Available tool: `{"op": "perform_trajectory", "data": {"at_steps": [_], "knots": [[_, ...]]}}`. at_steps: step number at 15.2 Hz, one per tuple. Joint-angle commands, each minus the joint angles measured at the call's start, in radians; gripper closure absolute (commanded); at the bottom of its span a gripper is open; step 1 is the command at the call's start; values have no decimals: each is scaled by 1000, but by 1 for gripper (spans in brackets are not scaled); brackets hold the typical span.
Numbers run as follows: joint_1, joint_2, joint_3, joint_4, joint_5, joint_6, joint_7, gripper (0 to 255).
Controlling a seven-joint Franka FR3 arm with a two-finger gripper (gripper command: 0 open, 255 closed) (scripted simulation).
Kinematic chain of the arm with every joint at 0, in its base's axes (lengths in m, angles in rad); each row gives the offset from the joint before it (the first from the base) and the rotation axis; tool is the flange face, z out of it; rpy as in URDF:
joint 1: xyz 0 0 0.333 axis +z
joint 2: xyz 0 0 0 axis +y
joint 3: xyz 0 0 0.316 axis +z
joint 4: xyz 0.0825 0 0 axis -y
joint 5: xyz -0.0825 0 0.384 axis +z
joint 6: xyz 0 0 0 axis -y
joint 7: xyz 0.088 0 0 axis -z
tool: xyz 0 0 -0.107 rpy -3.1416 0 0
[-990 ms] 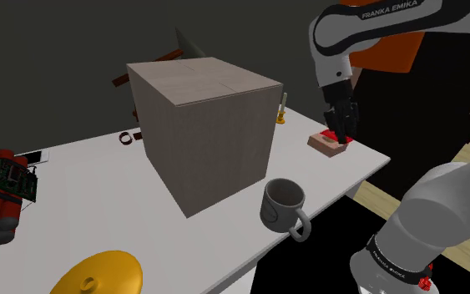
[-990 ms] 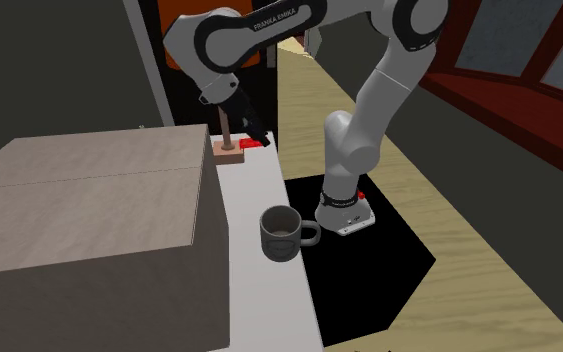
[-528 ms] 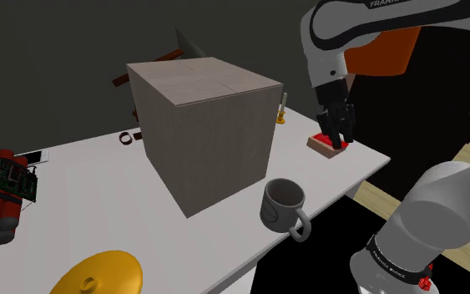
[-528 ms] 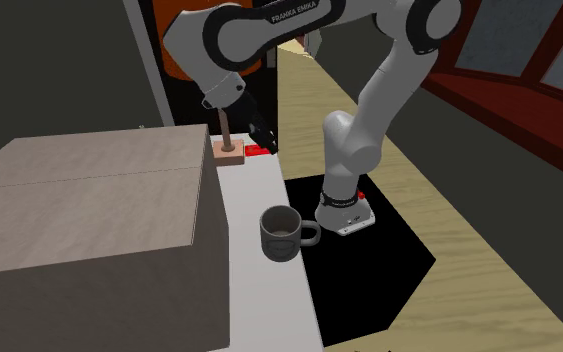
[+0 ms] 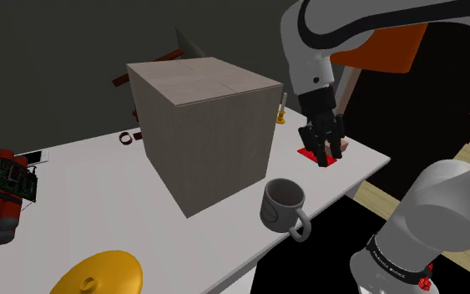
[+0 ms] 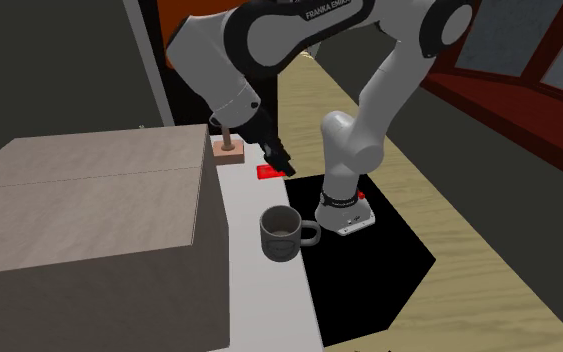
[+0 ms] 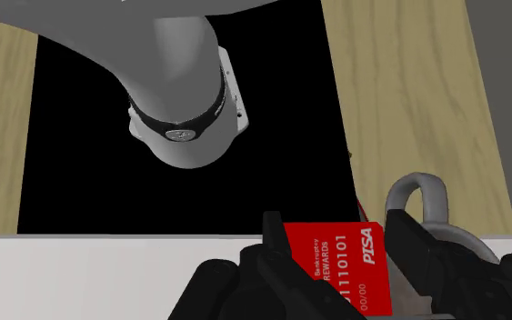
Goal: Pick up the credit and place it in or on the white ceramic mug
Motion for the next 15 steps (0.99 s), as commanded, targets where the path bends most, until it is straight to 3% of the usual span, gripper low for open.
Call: {"op": "perform_trajectory", "data": {"at_steps": [1,7,15], "knots": [[22,-2,41,3,53,5,53,255],[77,36,158,49,184,37,198,255],[79,52,180,-43,191,144,173,255]]}}
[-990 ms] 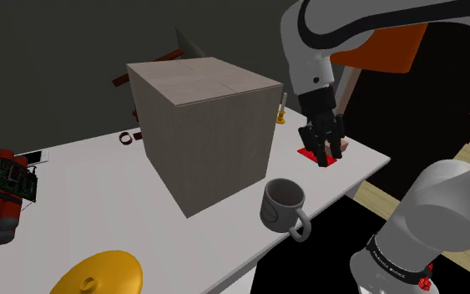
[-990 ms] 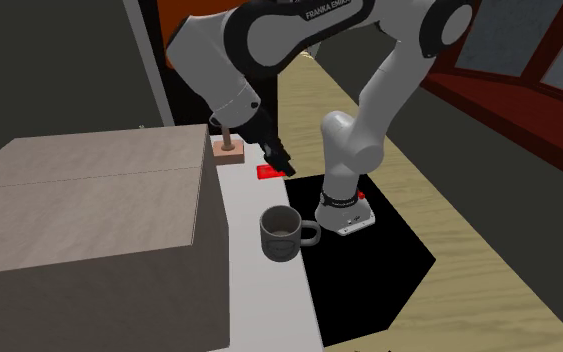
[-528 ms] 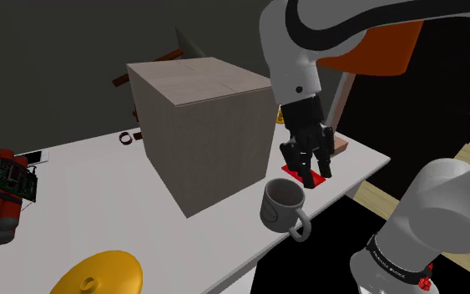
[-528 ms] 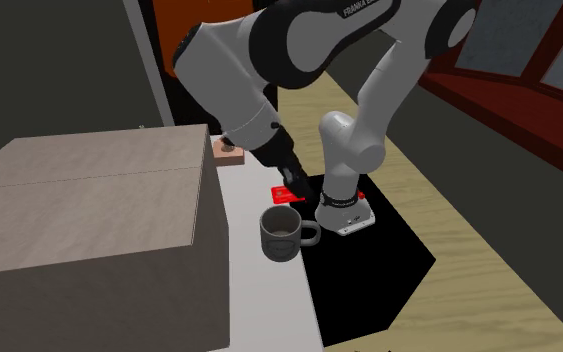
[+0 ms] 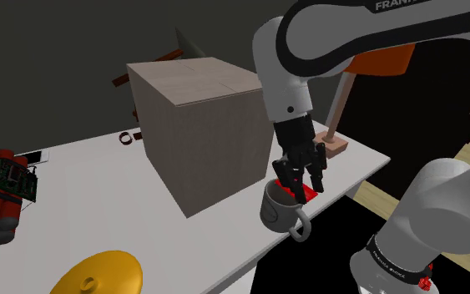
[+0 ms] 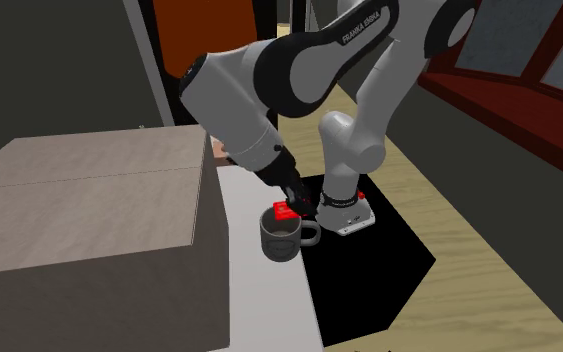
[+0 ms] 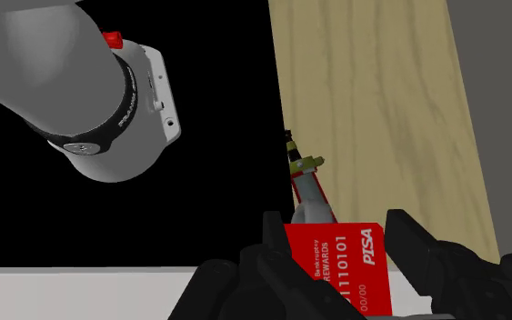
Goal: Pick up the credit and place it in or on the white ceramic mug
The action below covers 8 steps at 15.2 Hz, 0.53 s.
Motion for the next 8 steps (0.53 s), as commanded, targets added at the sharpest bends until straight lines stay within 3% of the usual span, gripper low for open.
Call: {"op": "perform_trajectory", "data": {"at_steps": [1,8], "knots": [[0,7,5,-22,1,28,-7,255],[1,33,24,-85,9,117,-25,255]]}}
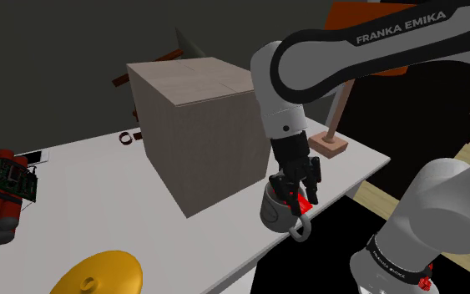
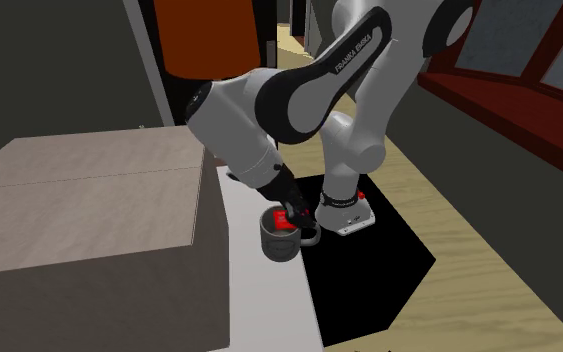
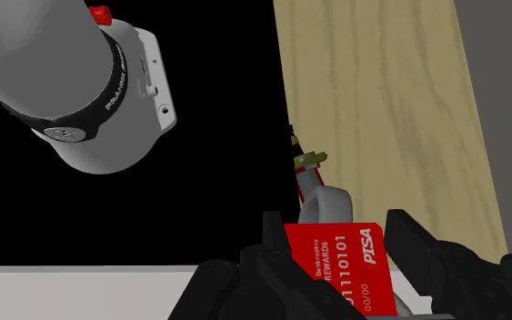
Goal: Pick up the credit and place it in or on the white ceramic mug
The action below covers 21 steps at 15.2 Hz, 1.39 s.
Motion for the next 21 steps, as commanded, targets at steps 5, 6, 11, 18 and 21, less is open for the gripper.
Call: {"op": "perform_trajectory", "data": {"at_steps": [5,6,11,18,21], "knots": [[0,4,3,-7,1,10,-1,255],[0,4,3,-7,1,10,-1,255],[-1,4,1,-7,-1,9,-2,0],[-25,52,-26,136,-41,-87,11,0],[-25,52,-26,136,-41,-87,11,0]]}}
